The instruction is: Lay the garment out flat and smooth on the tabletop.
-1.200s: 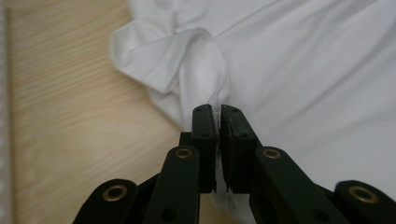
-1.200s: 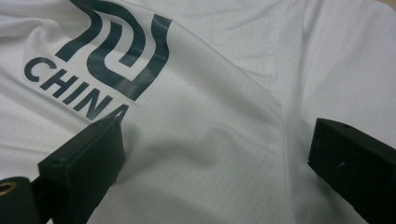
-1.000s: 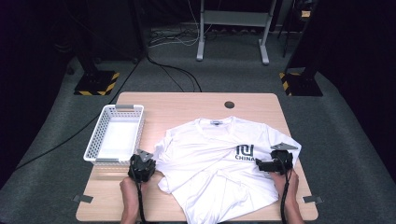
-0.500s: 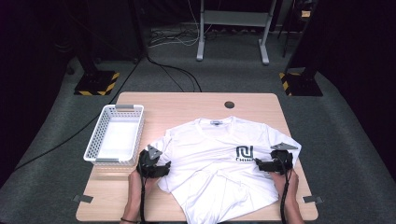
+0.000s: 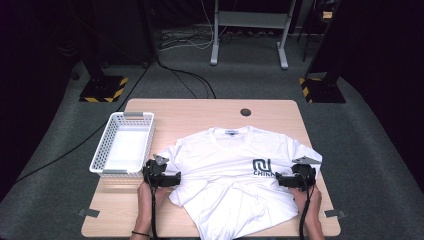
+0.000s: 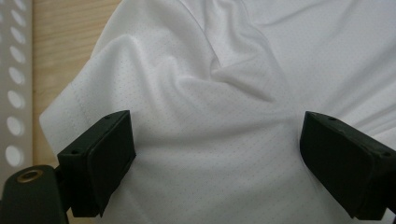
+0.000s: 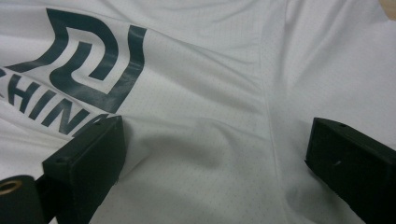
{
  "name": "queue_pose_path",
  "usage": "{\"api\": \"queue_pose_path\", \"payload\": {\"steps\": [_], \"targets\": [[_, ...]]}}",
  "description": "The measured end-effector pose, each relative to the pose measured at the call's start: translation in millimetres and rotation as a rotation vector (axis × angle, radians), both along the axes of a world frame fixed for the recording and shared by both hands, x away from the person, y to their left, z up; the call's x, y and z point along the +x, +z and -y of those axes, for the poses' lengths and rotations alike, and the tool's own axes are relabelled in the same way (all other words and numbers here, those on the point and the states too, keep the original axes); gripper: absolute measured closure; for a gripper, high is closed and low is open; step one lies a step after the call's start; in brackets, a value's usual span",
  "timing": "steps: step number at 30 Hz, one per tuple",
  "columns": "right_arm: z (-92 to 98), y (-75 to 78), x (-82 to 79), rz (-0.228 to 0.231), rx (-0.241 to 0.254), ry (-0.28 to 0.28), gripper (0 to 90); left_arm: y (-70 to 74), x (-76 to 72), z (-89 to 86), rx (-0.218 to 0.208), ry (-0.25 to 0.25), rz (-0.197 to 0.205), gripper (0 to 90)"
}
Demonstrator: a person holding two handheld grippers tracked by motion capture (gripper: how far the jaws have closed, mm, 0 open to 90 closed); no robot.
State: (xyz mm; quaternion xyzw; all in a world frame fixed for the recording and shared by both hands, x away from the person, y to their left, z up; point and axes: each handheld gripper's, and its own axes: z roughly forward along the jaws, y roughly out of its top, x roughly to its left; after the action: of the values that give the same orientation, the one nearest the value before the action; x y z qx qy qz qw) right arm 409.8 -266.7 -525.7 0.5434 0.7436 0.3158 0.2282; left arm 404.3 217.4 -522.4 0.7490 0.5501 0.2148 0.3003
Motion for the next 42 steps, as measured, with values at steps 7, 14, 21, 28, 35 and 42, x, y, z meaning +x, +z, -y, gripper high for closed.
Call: {"api": "queue_pose_path", "payload": {"steps": [7,14,21,28,35,42], "targets": [[1.5,3.3,-0.4,0.018,-0.009,0.024,4.5,9.3,-3.9,5.4,0.004,-0.065,0.106,10.3],[16.2,20.7,42.0,0.024,0.046,0.054,1.2,4.8,20.5,7.2,-0.009,-0.162,0.044,5.2],[24.0,5.2,64.1,-0.059,0.042,0.027,0.0,-2.7,23.6,8.4,-0.001,-0.131,0.006,2.1],[32.4,2.0,39.2,-0.035,-0.002,-0.089,0.0,-3.4,19.2,6.2,-0.004,-0.038,0.011,1.7],[34.7,4.9,26.1,-0.038,0.009,-0.106,0.0,0.2,17.3,8.1,-0.003,-0.035,0.014,0.1],[12.2,15.3,27.0,-0.003,-0.004,-0.029,0.0,11.0,17.0,19.9,-0.002,-0.126,0.027,0.1]]}}
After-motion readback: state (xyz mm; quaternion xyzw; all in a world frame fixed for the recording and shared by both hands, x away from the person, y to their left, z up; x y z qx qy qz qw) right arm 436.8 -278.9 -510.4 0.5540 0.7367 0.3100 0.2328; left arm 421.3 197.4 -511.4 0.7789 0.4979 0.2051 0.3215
